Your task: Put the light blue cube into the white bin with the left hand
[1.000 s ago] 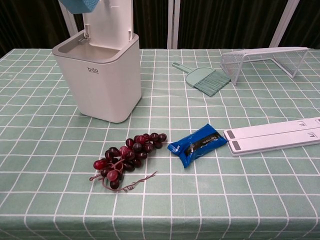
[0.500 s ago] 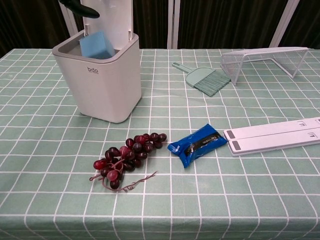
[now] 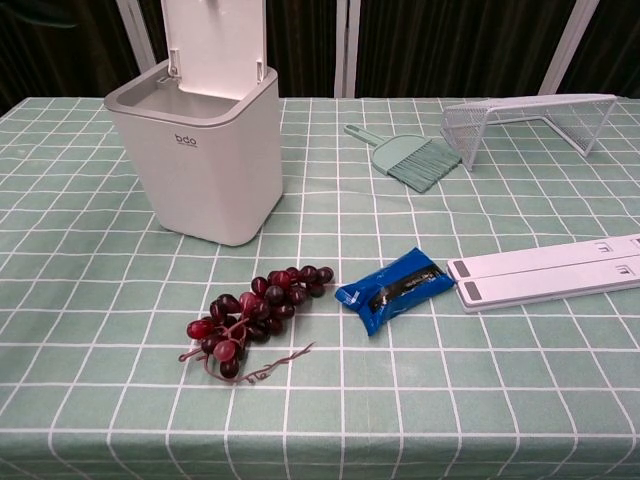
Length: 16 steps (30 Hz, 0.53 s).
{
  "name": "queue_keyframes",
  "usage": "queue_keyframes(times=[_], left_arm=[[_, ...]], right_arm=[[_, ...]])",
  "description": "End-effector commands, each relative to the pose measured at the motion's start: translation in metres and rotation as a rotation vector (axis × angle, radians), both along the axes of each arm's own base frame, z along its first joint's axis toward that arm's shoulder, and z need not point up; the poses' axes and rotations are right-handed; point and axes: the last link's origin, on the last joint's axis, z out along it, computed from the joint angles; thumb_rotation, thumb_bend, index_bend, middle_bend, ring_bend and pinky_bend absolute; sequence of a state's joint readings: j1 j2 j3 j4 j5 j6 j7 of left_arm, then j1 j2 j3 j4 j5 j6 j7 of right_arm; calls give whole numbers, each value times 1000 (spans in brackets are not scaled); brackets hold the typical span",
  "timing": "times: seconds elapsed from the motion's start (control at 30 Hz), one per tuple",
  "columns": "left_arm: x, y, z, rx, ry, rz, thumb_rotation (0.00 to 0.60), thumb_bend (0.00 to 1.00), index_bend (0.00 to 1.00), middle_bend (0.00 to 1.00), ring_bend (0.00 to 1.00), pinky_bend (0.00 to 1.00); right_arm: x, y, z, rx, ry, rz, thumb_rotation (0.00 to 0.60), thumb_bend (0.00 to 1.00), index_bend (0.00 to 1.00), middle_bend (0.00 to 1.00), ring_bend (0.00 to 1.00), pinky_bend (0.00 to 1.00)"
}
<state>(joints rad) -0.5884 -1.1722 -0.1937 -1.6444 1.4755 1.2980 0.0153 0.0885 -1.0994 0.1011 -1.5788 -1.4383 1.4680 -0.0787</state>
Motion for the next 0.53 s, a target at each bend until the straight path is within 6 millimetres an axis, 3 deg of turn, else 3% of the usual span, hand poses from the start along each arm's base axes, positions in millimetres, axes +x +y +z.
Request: queue_keyframes(times=[0.03, 0.13, 0.3, 0.53], left_arm=[[-53, -42, 17, 66, 100, 138, 600, 0, 161, 201, 169, 271], [-85, -72, 17, 91, 164, 239, 600, 0, 161, 201, 158, 250], [-117, -108, 8, 92, 212, 346, 600, 0, 161, 200, 140, 214], [-136, -122, 3, 108, 204, 402, 600, 0, 161, 180, 121, 200]], right_arm=[[2, 1, -2, 9, 3, 10, 600, 218, 0, 0, 0, 0], [4, 2, -6, 22, 7, 15, 600, 218, 0, 0, 0, 0], [5, 7, -15, 54, 13, 11, 600, 218, 0, 0, 0, 0], [4, 11, -26, 92, 11, 4, 600, 218, 0, 0, 0, 0]])
